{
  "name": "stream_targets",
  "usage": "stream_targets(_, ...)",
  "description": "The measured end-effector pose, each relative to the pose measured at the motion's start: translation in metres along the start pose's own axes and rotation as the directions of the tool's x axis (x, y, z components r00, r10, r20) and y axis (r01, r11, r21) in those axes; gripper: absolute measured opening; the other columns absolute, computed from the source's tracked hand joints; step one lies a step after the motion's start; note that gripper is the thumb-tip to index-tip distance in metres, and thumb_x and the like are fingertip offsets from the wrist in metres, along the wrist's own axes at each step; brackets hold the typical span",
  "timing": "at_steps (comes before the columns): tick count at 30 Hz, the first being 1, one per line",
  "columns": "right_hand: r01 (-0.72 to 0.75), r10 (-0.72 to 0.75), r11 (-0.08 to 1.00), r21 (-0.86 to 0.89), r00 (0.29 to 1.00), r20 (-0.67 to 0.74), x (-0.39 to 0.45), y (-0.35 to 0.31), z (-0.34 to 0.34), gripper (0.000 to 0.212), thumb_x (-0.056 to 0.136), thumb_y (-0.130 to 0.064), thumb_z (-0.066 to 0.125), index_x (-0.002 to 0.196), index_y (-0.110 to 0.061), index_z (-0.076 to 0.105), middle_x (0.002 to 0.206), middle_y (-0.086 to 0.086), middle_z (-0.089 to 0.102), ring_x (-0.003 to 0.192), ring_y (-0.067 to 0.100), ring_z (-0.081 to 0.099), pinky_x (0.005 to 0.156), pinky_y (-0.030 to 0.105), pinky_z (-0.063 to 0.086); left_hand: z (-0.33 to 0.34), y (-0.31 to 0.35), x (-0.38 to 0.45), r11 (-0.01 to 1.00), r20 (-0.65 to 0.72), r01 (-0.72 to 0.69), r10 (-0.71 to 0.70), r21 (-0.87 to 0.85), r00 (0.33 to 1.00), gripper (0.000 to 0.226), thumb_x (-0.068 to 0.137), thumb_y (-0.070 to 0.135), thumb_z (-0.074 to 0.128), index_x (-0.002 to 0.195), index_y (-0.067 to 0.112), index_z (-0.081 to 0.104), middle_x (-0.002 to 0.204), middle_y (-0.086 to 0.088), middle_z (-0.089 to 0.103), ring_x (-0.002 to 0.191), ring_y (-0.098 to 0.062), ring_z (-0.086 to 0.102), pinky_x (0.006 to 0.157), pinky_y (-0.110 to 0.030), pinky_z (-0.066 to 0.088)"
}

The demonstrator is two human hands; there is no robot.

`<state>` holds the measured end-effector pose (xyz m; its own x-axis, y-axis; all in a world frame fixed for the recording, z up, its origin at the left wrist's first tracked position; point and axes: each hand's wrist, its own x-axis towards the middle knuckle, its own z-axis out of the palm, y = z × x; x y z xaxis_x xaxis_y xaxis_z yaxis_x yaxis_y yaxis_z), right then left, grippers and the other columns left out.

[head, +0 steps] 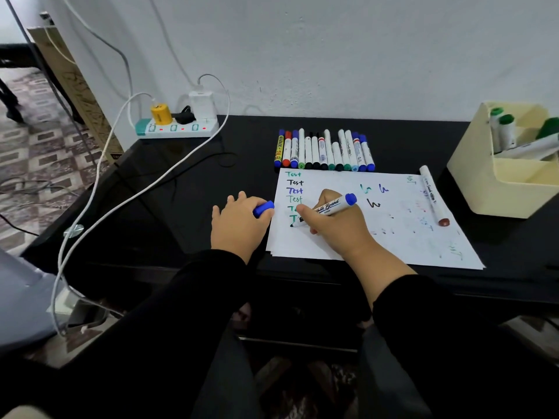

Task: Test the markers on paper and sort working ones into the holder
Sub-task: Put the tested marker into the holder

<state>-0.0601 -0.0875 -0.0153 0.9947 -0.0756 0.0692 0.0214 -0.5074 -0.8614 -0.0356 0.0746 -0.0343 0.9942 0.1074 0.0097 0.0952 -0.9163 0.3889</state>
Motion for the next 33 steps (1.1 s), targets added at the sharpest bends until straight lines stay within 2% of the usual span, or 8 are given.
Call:
stream_targets(2,-0.004,0.004,1.0,-0.012,1.0,0.007,0.0003,0.0004,-0.0001,0.038,0.086,-0.033,0.066,0.064,-0.018,0.038,0.062,0.004,0.059,0.06,0.014,0.054,0.059,0.025,0.042,-0.0006,0.0005,0.0008,1.0,0.009,0.002,-0.002,0.007,1.0,0.036,0.095,0.045,0.041,0.129,0.034,0.05,0.153,-0.005,0.026,0.143,-0.025,0.017,0.115,-0.048,0.006)
stream_targets(6,-0.055,0.061,0.993,0.104,0.996,-0.058,0.0025,0.0012,-0.0017,0.039,0.085,-0.022,0.064,0.062,-0.017,0.034,0.062,0.006,0.045,0.059,0.017,0.044,0.05,0.022,0.033,-0.0014,0.0009,0.0001,1.0,0.014,-0.008,0.008,0.017,1.0,0.036,0.095,0.045,0.04,0.128,0.034,0.05,0.153,-0.005,0.027,0.143,-0.025,0.018,0.115,-0.048,0.007)
stream_targets(11,-0.046,0.048,0.997,0.068,0.999,-0.025,0.0017,0.0003,-0.0004,0.038,0.085,-0.025,0.064,0.062,-0.016,0.035,0.068,0.012,0.051,0.062,0.018,0.047,0.054,0.025,0.035,-0.0022,0.0008,-0.0013,1.0,0.003,-0.018,0.018,0.011,1.0,0.036,0.095,0.045,0.04,0.128,0.034,0.05,0.153,-0.006,0.027,0.142,-0.026,0.018,0.115,-0.048,0.007)
stream_targets(16,-0.066,0.065,0.994,0.089,0.998,0.005,0.0004,0.0017,-0.0019,0.037,0.084,-0.022,0.064,0.062,-0.016,0.035,0.063,0.009,0.048,0.05,0.011,0.04,0.045,0.017,0.033,-0.001,0.0002,-0.0009,1.0,0.004,-0.016,0.016,0.02,1.0,0.037,0.095,0.046,0.04,0.129,0.035,0.049,0.153,-0.005,0.028,0.142,-0.026,0.019,0.115,-0.048,0.007)
stream_targets(20,-0.065,0.07,0.99,0.122,0.997,-0.039,0.0009,0.0017,-0.0028,0.039,0.084,-0.017,0.063,0.06,-0.016,0.032,0.061,0.006,0.041,0.052,0.014,0.037,0.048,0.023,0.031,-0.0006,-0.0003,-0.001,1.0,0.005,-0.019,0.018,0.019,1.0,0.038,0.095,0.046,0.04,0.13,0.035,0.049,0.152,-0.005,0.028,0.142,-0.026,0.019,0.115,-0.048,0.008)
stream_targets(26,-0.05,0.055,0.992,0.117,0.998,-0.039,0.0,0.0022,-0.0022,0.04,0.083,-0.015,0.063,0.059,-0.017,0.031,0.059,0.003,0.039,0.053,0.012,0.036,0.046,0.018,0.03,-0.0004,-0.0003,-0.0006,1.0,0.005,-0.015,0.014,0.014,1.0,0.037,0.095,0.046,0.041,0.129,0.035,0.049,0.152,-0.005,0.028,0.142,-0.025,0.019,0.115,-0.048,0.007)
stream_targets(29,-0.056,0.064,0.99,0.131,0.996,-0.064,0.0008,0.0026,-0.0031,0.04,0.084,-0.016,0.062,0.06,-0.016,0.03,0.057,0.001,0.034,0.053,0.013,0.034,0.05,0.024,0.029,-0.0002,-0.0005,-0.0016,1.0,-0.006,-0.021,0.021,0.002,1.0,0.037,0.095,0.046,0.041,0.129,0.034,0.05,0.152,-0.005,0.029,0.142,-0.025,0.019,0.115,-0.048,0.007)
stream_targets(33,-0.044,0.051,0.992,0.121,0.997,-0.061,-0.0007,0.0017,-0.0039,0.042,0.084,-0.015,0.062,0.058,-0.016,0.029,0.055,0.0,0.031,0.052,0.013,0.032,0.051,0.025,0.028,-0.0007,-0.0005,-0.0007,1.0,0.001,-0.016,0.016,0.009,1.0,0.038,0.095,0.046,0.041,0.13,0.035,0.049,0.152,-0.005,0.028,0.142,-0.025,0.019,0.115,-0.048,0.007)
